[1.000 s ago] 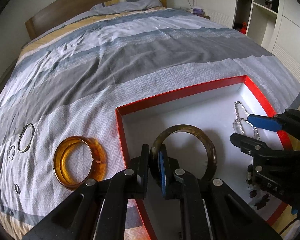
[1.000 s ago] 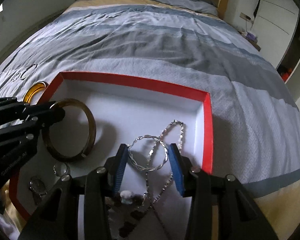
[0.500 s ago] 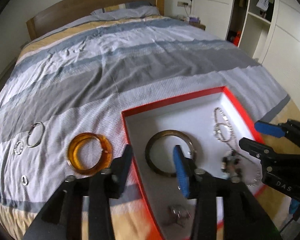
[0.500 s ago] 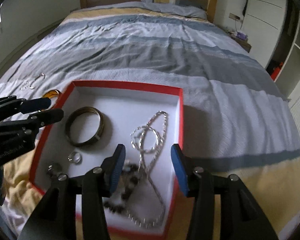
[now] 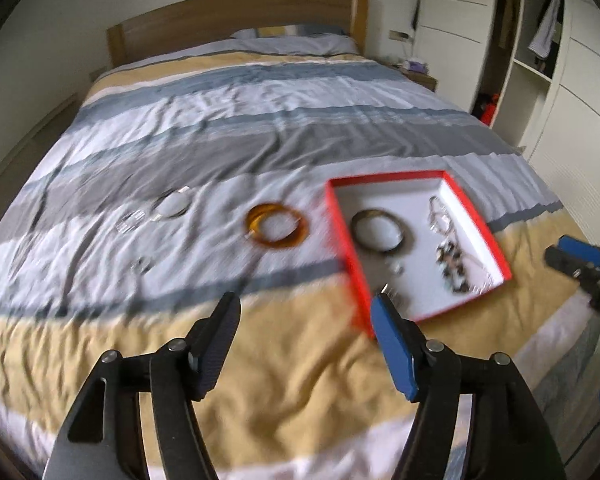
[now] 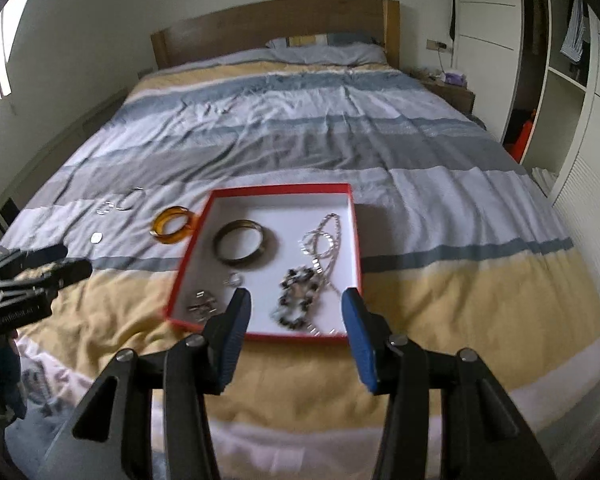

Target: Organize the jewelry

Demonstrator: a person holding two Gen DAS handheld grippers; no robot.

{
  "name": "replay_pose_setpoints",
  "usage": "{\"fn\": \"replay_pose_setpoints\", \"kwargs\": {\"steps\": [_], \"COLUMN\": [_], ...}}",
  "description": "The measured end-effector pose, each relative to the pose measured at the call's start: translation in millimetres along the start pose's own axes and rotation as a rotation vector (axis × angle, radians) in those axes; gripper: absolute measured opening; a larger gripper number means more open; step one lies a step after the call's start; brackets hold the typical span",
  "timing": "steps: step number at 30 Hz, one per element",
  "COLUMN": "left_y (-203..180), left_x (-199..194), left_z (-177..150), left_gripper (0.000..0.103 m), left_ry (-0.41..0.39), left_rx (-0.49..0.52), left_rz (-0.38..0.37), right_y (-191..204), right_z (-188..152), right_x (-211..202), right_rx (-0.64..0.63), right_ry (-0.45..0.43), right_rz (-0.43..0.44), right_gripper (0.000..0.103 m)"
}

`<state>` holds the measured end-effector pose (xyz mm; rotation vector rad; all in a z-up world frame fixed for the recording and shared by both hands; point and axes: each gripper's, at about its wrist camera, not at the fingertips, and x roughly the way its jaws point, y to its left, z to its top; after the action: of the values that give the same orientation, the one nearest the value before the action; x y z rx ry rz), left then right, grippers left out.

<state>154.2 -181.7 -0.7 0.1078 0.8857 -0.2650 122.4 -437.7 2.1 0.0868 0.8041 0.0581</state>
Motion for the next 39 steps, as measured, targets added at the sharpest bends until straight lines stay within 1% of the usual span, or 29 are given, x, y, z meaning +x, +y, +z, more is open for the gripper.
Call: {"fn": "replay_pose_setpoints", "kwargs": {"steps": [4, 10, 13, 17, 20, 22, 26, 29, 33, 37, 39], "left_y": [31, 76, 91, 108, 120, 127, 142, 158, 175, 194, 204], "left_x": [-37, -86, -110, -148, -170, -180, -191, -191, -180, -157, -142], "left_z": [-32, -68, -81, -100, -115, -125, -139, -144, -148, -149, -150], "left_gripper": [0.068, 0.068, 0.068, 0.073, 0.073, 0.073, 0.073, 0.073, 0.074, 0.073, 0.073], "left_ry": [-0.012, -0.041, -0.07, -0.124, -0.162, -0.175, -0.181, -0.166, -0.151, -0.12, -0.103], "left_rx": [-0.025, -0.088, -0.103, -0.128, -0.145, -0.158, -0.195, -0.24, -0.276, -0.298, -0.311], "left_rz": [0.055, 0.123, 0.15, 0.184, 0.214, 0.22, 0.225, 0.226, 0.231, 0.227, 0.212], "right_y": [18, 49, 65, 90, 106, 117, 136, 148, 160, 165, 166], "right_z": [-13, -28, -32, -38, -42, -46, -51, -53, -52, -47, -42], "right_x": [-27, -62, -79, -107, -123, -131, -139, -136, -119, -95, -78], "right_rx": [0.005, -0.009, -0.021, -0.041, -0.061, -0.077, -0.111, -0.128, -0.146, -0.146, -0.135], "right_ry": [-0.024, -0.068, -0.094, -0.134, -0.157, -0.168, -0.18, -0.178, -0.158, -0.141, -0.125], "right_rz": [0.028, 0.067, 0.08, 0.109, 0.137, 0.156, 0.197, 0.225, 0.244, 0.255, 0.258], "right_gripper": [0.045, 0.045, 0.045, 0.045, 0.045, 0.045, 0.045, 0.045, 0.045, 0.045, 0.045]}}
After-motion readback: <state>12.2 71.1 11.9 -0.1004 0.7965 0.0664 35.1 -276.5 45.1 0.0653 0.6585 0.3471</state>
